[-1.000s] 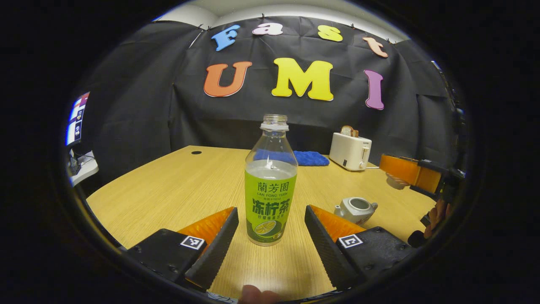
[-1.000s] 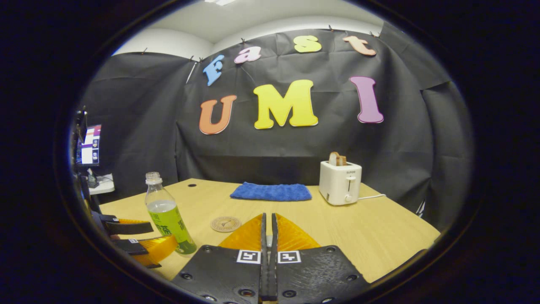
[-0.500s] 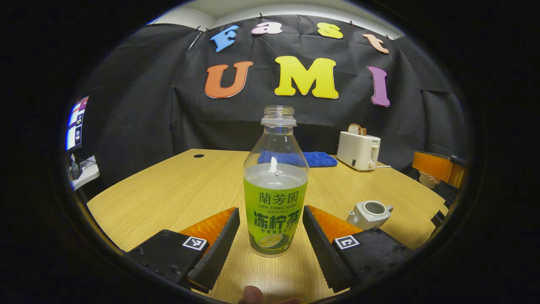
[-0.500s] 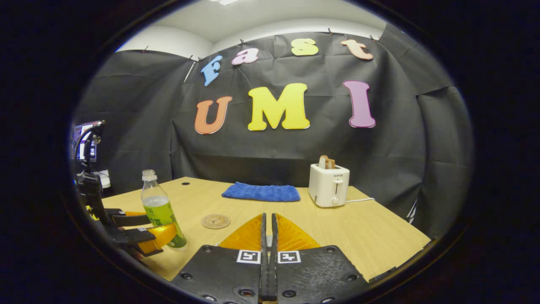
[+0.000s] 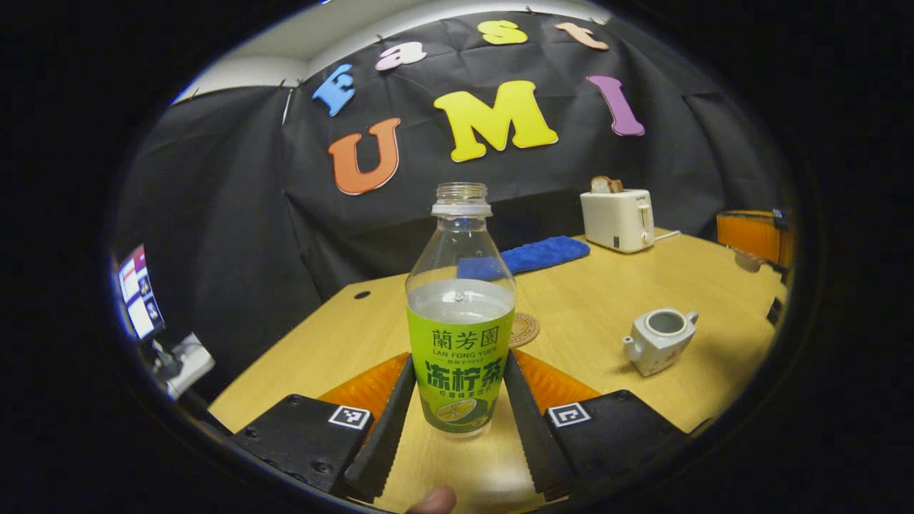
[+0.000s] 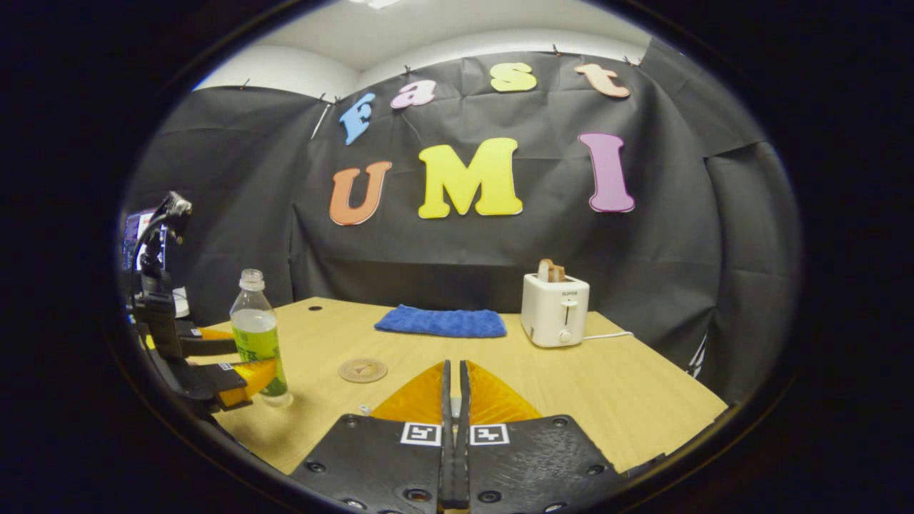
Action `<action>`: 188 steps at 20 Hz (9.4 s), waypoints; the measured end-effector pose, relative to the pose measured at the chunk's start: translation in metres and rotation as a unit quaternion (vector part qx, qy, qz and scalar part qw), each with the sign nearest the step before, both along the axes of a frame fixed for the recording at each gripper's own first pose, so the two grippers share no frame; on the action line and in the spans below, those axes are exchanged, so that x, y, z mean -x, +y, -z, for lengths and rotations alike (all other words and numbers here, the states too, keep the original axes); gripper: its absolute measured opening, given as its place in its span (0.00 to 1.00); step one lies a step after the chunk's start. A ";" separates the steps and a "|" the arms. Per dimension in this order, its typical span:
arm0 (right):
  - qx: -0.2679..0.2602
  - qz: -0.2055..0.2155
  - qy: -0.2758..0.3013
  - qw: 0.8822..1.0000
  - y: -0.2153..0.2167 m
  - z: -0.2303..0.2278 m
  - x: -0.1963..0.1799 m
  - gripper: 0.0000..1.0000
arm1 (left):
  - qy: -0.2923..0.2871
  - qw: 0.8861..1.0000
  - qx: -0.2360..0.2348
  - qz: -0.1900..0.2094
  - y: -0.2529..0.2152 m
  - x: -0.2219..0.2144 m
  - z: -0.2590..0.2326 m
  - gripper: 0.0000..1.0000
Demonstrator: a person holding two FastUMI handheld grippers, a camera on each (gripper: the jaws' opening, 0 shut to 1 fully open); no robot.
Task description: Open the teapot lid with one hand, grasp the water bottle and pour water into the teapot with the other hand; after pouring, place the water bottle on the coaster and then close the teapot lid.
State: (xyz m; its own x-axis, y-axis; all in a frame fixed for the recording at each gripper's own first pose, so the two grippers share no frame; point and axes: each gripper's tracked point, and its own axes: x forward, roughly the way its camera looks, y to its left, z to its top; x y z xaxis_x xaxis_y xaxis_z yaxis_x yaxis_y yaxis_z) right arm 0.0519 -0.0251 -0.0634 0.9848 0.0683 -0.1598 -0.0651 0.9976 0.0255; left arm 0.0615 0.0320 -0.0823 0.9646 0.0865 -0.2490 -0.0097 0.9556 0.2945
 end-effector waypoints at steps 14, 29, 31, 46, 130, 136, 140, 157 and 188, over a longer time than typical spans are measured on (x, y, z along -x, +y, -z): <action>0.002 0.012 0.006 1.000 -0.041 0.006 0.013 0.00 | 0.053 0.894 -0.436 0.086 0.005 -0.009 -0.015 0.73; -0.016 0.018 0.014 1.000 -0.068 0.022 0.017 0.00 | 0.075 0.747 -0.639 0.168 -0.052 -0.033 -0.030 0.73; -0.019 0.019 0.014 1.000 -0.072 0.024 0.017 0.00 | 0.073 0.732 -0.654 0.174 -0.059 -0.035 -0.031 0.73; -0.030 0.021 0.019 0.999 -0.083 0.033 0.021 0.00 | 0.059 0.631 -0.755 0.171 -0.076 -0.047 -0.050 0.73; -0.018 0.008 0.059 0.998 -0.040 0.051 0.006 0.00 | -0.021 0.984 0.164 0.063 -0.047 -0.179 0.017 0.79; -0.019 0.011 0.059 0.998 -0.040 0.050 0.008 0.00 | -0.017 0.984 0.164 0.061 -0.045 -0.178 0.018 0.95; -0.016 0.007 0.053 0.998 -0.036 0.047 0.006 0.00 | -0.017 0.984 0.172 0.051 -0.040 -0.168 0.018 0.98; 0.003 -0.104 0.016 0.994 0.065 0.038 -0.045 0.00 | -0.087 0.984 0.148 -0.042 0.056 0.000 -0.016 0.98; 0.031 -0.107 -0.012 0.994 0.073 0.072 -0.062 0.00 | -0.116 0.984 0.126 -0.055 0.063 0.027 -0.028 0.98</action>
State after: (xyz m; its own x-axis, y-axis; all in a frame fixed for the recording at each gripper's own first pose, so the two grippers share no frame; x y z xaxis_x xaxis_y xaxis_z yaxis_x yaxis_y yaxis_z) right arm 0.1134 0.0483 -0.1354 0.9521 0.2678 -0.1475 -0.2763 0.9602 -0.0402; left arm 0.0349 0.0955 -0.0540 0.9861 0.1582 -0.0500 -0.1570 0.9872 0.0263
